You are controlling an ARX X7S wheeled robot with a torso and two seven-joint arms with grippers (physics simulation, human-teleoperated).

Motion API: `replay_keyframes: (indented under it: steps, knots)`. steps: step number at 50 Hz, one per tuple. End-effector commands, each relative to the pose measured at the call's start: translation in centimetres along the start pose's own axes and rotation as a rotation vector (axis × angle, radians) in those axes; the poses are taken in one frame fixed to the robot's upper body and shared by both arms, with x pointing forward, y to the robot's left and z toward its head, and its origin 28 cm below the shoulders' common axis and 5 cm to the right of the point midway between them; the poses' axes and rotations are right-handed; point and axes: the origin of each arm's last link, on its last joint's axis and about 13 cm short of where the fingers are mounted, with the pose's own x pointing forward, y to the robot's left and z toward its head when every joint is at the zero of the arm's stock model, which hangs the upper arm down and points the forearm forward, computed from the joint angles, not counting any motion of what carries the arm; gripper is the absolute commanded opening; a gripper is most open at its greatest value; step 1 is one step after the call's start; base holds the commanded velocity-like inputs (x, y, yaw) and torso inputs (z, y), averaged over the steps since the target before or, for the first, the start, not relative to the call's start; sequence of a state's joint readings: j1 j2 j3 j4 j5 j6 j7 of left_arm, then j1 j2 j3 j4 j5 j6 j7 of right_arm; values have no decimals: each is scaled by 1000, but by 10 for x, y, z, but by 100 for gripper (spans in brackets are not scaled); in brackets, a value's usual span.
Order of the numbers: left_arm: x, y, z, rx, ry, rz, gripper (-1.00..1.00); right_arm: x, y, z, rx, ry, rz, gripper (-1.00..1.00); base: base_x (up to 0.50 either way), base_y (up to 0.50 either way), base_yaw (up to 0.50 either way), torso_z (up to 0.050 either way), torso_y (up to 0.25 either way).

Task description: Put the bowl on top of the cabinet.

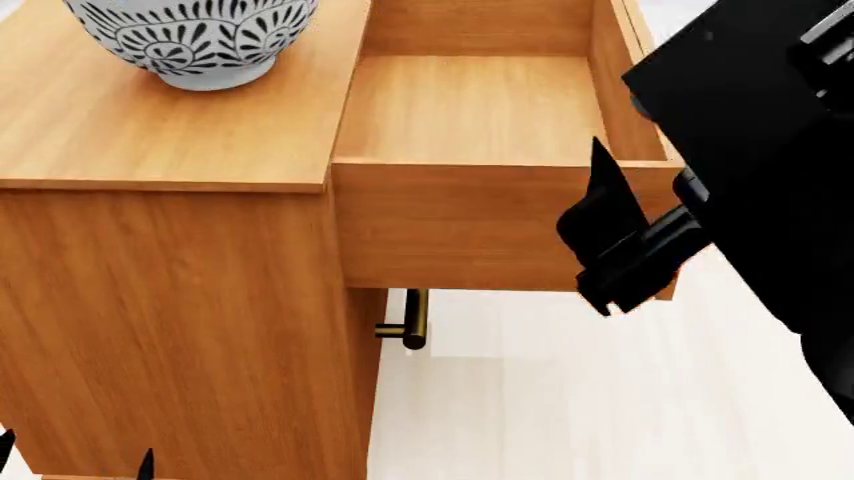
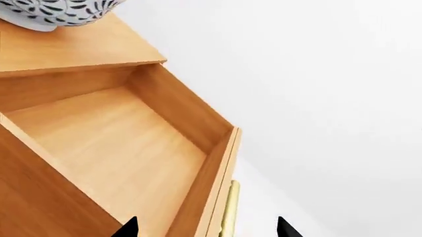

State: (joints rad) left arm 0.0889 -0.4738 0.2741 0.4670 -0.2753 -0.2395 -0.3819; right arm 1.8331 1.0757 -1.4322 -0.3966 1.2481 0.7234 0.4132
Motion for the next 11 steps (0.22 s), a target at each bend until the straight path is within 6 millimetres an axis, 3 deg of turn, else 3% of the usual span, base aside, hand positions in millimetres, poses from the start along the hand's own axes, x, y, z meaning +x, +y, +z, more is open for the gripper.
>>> replay_keyframes:
  steps: [1,5,11]
  knots:
    - [7,-1,-7,2,25,8,100,-30,32,-71,165,-28,-70,100,0,0,0,0,0]
    - [8,-1,-9,2,33,14,100,-29,52,-100,199,-16,-62,100,0,0,0,0,0]
    - [8,-1,-11,9,39,13,100,-25,67,-133,270,20,-73,100,0,0,0,0,0]
